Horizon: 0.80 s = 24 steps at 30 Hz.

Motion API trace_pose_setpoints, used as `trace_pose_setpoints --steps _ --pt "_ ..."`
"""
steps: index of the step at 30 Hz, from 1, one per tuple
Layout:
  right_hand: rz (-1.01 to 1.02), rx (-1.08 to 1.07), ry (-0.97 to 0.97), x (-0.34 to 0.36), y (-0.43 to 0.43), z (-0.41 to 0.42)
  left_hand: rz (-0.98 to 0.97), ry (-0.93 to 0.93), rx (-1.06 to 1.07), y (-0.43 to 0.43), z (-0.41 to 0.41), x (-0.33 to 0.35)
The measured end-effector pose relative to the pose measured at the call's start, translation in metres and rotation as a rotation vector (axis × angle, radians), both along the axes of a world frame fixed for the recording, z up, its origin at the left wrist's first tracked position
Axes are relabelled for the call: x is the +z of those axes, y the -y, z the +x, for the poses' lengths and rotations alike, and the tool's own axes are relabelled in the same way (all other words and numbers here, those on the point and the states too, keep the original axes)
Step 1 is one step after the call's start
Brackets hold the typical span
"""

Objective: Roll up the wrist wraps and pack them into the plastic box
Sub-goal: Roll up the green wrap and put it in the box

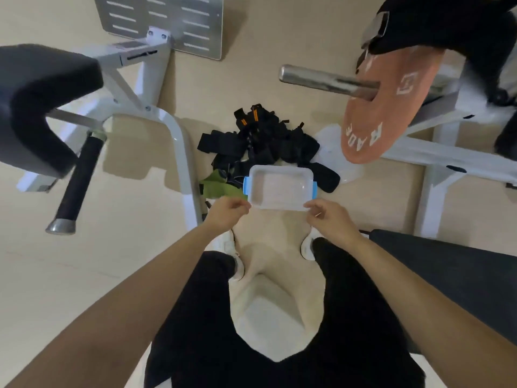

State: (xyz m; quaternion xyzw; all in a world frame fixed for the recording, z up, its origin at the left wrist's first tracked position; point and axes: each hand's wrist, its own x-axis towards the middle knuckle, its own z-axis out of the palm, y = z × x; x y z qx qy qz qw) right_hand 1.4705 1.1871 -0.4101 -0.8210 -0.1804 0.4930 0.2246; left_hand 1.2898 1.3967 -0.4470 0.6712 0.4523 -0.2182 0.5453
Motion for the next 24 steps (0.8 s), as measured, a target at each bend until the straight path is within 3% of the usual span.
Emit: trace_pose_setpoints --steps 5,9,14,18,24 --pt "-0.031 0.137 0.031 -0.194 -0.029 0.036 0.097 -0.070 0.025 -0.018 0.027 -0.176" --pt "-0.014 0.330 0.077 -0.332 -0.044 0.024 0.345 -0.069 -0.084 -0.029 0.021 -0.313" --pt "0.060 0.683 0.180 -0.448 -0.040 -0.011 0.604 -0.167 -0.581 -0.050 -0.014 -0.448" --pt "0.173 0.644 0.298 -0.489 -0.029 -0.021 0.625 -0.269 -0.764 -0.070 -0.015 -0.490" --pt "0.122 0.592 0.283 -0.473 -0.023 -0.031 0.558 -0.210 -0.644 -0.075 -0.037 -0.467"
